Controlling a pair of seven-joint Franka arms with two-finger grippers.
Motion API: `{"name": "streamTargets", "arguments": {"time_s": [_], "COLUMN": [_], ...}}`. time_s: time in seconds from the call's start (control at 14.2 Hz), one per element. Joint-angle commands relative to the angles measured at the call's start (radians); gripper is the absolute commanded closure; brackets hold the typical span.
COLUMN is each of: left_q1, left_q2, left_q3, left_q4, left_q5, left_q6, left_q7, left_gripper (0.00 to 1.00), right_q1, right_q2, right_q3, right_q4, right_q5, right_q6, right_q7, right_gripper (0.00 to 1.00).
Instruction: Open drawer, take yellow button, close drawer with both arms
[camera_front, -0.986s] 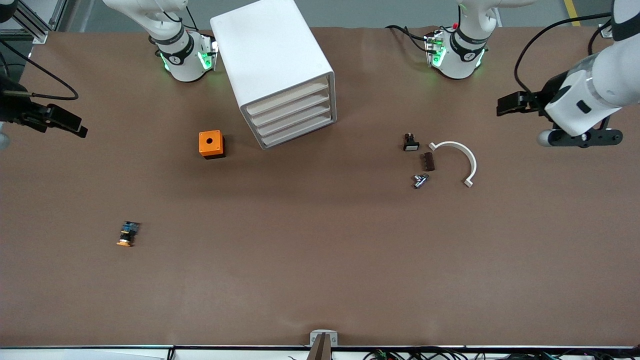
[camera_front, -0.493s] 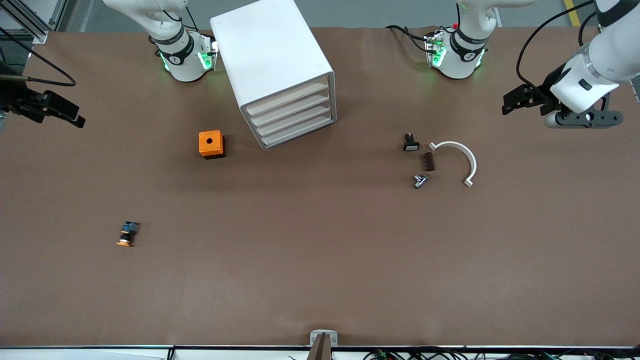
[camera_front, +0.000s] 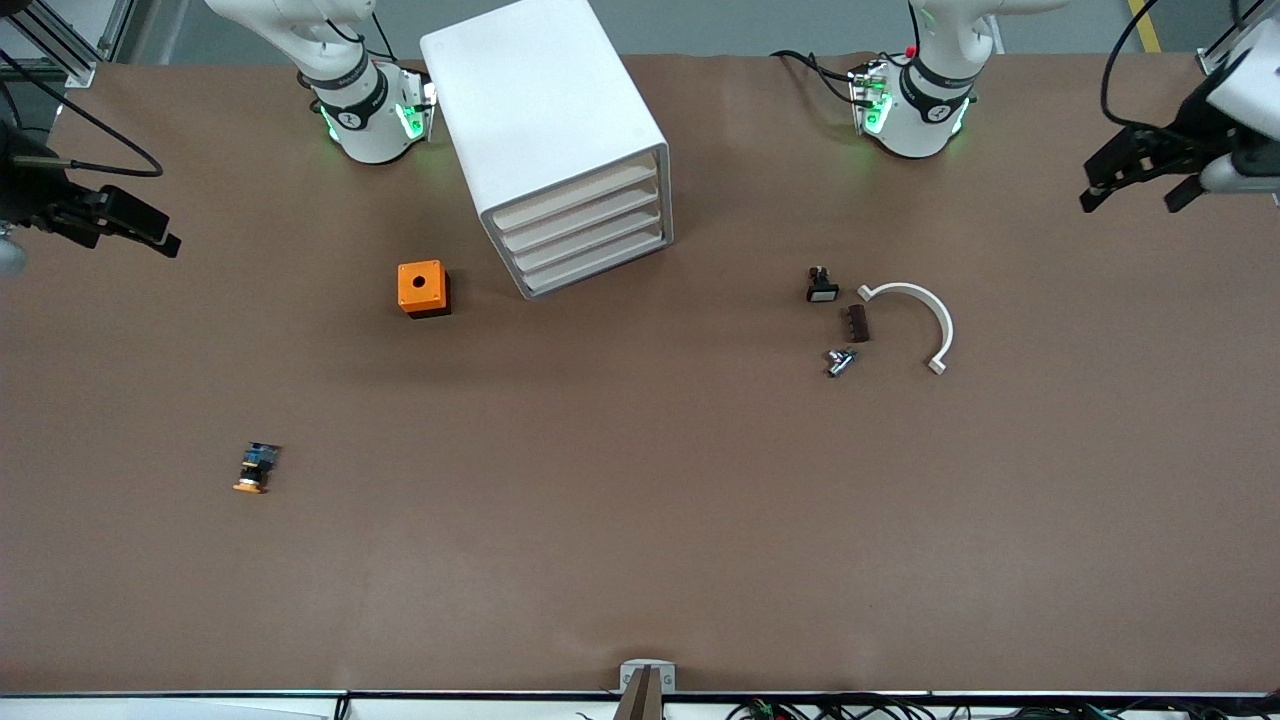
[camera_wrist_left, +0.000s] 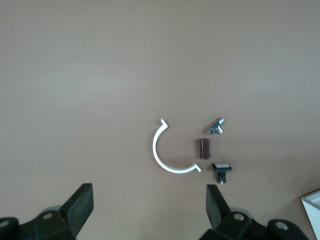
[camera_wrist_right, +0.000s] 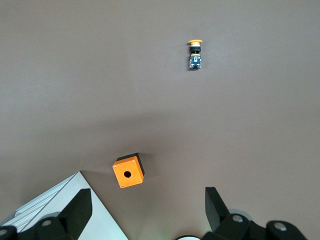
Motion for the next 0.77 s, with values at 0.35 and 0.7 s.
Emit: {"name": "streamTargets", "arguments": {"time_s": [0.35,0.7], "left_q1": [0.008,0.002], "left_q2": [0.117,0.187], "left_q3": [-0.001,-0.008], "left_q4": [0.206,0.276], "left_q5": [0.019,0.020], "left_q6": [-0.050,-0.109], "left_q7": [0.004,0.006], "left_gripper": [0.01,0.01], "right_q1": [0.028,0.028], "right_q2": [-0.017,-0.022], "right_q3": [0.002,0.001], "right_q4": [-0.019,-0.022], "right_q5": [0.004,0.002], "right_q6": [0.017,0.017], "right_q7": [0.019,0.019], "right_gripper": [0.00,0.00]}}
